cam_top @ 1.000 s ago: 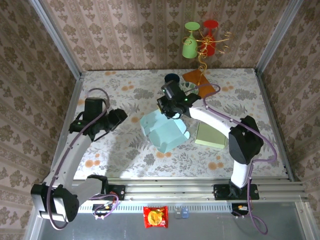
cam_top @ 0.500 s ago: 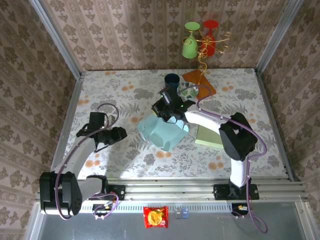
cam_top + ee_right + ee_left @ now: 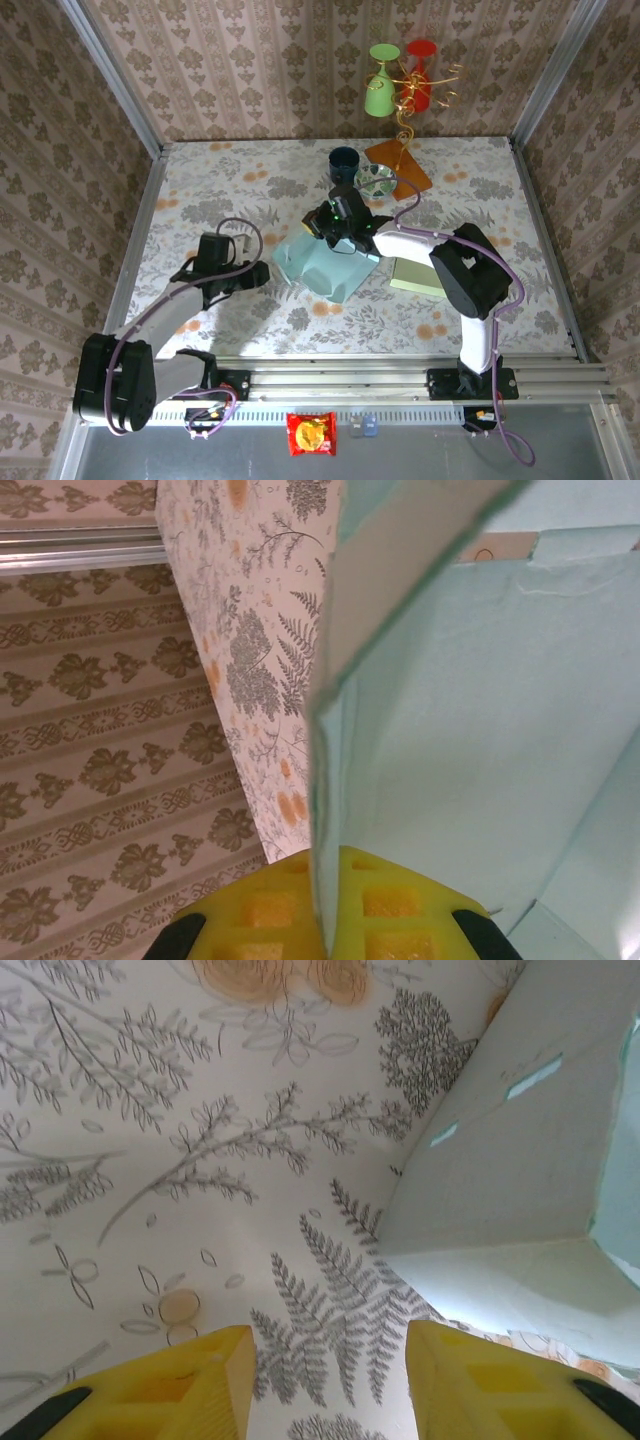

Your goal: Fold the paper box

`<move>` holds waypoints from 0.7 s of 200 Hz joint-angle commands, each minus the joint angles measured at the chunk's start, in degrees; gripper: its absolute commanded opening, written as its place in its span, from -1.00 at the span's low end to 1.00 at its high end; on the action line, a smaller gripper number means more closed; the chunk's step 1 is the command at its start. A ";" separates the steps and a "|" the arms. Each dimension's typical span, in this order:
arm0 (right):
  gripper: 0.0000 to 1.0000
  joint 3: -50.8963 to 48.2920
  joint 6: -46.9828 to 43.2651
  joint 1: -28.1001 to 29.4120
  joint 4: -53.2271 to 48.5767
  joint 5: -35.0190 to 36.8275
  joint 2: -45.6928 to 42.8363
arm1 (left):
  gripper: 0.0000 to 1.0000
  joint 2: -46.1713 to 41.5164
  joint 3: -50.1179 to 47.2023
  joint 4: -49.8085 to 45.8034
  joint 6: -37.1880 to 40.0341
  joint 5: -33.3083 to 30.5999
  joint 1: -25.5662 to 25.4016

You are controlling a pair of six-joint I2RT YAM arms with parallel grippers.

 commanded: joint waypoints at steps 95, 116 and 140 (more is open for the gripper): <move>-1.00 -1.93 -0.91 -0.61 5.38 -1.89 1.19 | -0.05 1.94 -2.26 12.60 7.50 -2.41 -6.53; -1.00 -1.99 -0.24 -0.70 5.74 -2.07 1.23 | -0.09 2.83 -2.01 14.52 7.93 -1.55 -7.08; -1.00 -2.29 0.72 -0.87 6.70 -2.08 1.43 | -0.15 3.93 -1.56 15.99 8.88 -1.09 -8.24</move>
